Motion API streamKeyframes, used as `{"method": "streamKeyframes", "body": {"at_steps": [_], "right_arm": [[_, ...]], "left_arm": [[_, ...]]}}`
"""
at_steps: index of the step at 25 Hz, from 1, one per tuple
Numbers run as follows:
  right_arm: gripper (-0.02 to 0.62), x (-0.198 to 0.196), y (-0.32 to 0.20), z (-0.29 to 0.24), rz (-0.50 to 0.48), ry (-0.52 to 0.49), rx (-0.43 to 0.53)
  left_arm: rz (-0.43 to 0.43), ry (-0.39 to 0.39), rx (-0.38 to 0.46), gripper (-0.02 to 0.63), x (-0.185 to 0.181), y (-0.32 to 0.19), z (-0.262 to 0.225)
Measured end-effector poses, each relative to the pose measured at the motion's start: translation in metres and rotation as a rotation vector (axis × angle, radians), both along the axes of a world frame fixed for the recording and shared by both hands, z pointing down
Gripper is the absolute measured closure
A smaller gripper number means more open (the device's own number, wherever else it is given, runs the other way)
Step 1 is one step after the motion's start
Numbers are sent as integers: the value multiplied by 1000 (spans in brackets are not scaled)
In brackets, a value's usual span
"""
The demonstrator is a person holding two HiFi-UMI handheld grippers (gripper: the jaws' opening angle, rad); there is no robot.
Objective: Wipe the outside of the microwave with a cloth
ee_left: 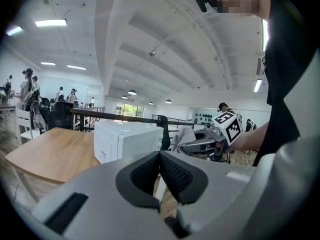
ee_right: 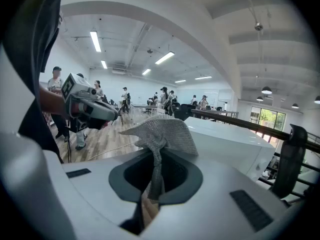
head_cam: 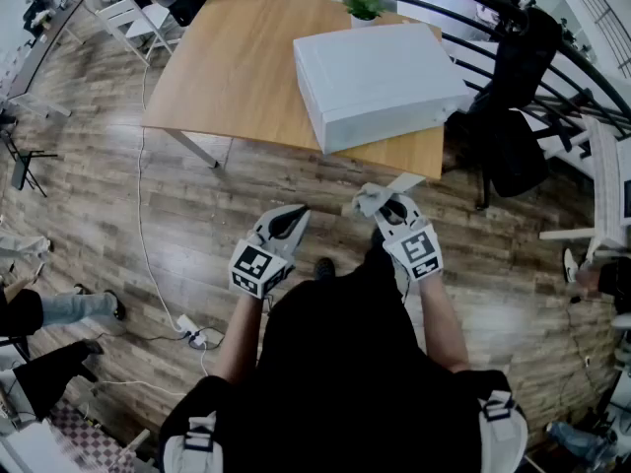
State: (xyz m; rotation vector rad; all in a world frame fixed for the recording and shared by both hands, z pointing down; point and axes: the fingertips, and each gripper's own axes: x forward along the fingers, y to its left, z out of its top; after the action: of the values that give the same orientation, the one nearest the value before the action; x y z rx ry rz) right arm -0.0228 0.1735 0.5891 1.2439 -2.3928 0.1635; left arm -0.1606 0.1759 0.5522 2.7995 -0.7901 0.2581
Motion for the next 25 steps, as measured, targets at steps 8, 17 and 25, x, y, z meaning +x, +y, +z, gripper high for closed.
{"method": "streamKeyframes", "body": {"at_steps": [8,17,25], "right_arm": [[578,2,2,1,13,6,-3],[578,1,-1,4,27,-16,-15],[578,1,0,11,14,0,-15]], "left_arm": [[5,-9,-14,606,-5,5,5],[-3,-20,-11,606,-11,2,3],[-17,-27,-26,606,-13,6,8]]}}
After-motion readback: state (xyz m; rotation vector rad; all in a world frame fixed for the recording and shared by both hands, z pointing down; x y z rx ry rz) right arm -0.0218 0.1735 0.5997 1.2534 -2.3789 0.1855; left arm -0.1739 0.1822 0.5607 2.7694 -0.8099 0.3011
